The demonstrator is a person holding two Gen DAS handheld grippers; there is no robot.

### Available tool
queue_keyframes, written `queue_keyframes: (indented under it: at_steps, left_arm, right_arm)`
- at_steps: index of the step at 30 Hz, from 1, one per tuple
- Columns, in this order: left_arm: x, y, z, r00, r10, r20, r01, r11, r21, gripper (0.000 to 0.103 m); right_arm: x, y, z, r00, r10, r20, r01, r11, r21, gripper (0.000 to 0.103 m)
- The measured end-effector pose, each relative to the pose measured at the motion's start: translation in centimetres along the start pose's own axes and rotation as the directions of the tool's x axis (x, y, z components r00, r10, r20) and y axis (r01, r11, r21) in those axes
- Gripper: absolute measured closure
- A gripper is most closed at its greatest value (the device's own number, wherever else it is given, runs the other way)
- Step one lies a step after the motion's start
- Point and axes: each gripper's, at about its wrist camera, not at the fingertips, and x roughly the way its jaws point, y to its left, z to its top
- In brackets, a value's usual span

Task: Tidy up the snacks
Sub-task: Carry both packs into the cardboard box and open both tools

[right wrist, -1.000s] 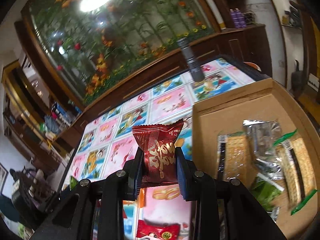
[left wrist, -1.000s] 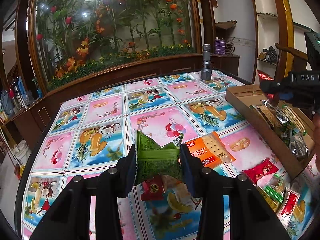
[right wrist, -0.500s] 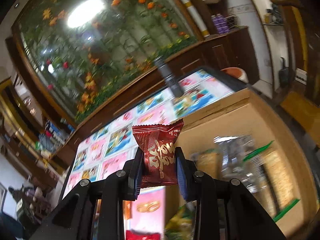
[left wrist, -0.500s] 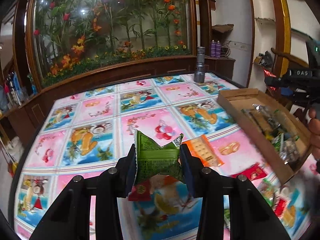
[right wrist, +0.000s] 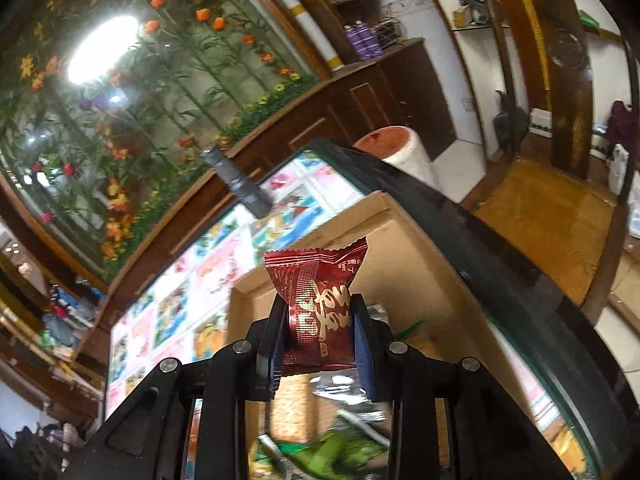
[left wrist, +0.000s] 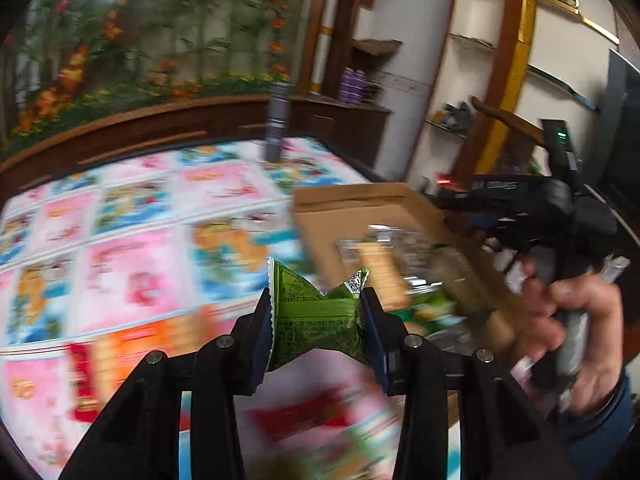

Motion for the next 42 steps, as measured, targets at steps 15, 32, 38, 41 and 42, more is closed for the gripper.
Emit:
queue_keyframes:
  at_steps: [15, 32, 38, 41, 42]
  left_arm:
    - [7.1, -6.6, -0.7, 0.988, -0.112, -0.109, 0.113, 0.994, 0.005, 0.063]
    - [4.5, -5.2, -0.1, 0.986, -0.144, -0.08, 0.142, 0.99, -0.023, 0.037]
    - [1.9, -4.0, 0.3, 0.992, -0.116, -0.042, 0.116, 0.993, -0.007, 0.035]
    - [0.5, -2.5, 0.0, 0.997, -0.077, -0.03, 0.077, 0.997, -0.001, 0.033]
    - [-0.2, -1.6, -0.2, 0.998, -0.058, -0.028, 0.058, 0.998, -0.002, 0.033]
  right_arm:
    - [2.4, -1.5, 0.0, 0.991, -0.065, -0.118, 0.068, 0.998, 0.018, 0.069]
    - [0.8, -0.7, 0.3, 0.997, -0.067, -0.039, 0.067, 0.998, 0.013, 0.054]
    - [0.3, 0.9, 0.0, 0.999, -0.031, -0.016, 0.031, 0.999, -0.028, 0.054]
    - [0.5, 1.6, -0.4, 1.0, -0.014, -0.026, 0.013, 0.999, -0.051, 0.054]
    - [0.6, 1.8, -0.5, 1.0, -0.009, -0.03, 0.007, 0.998, -0.059, 0.054]
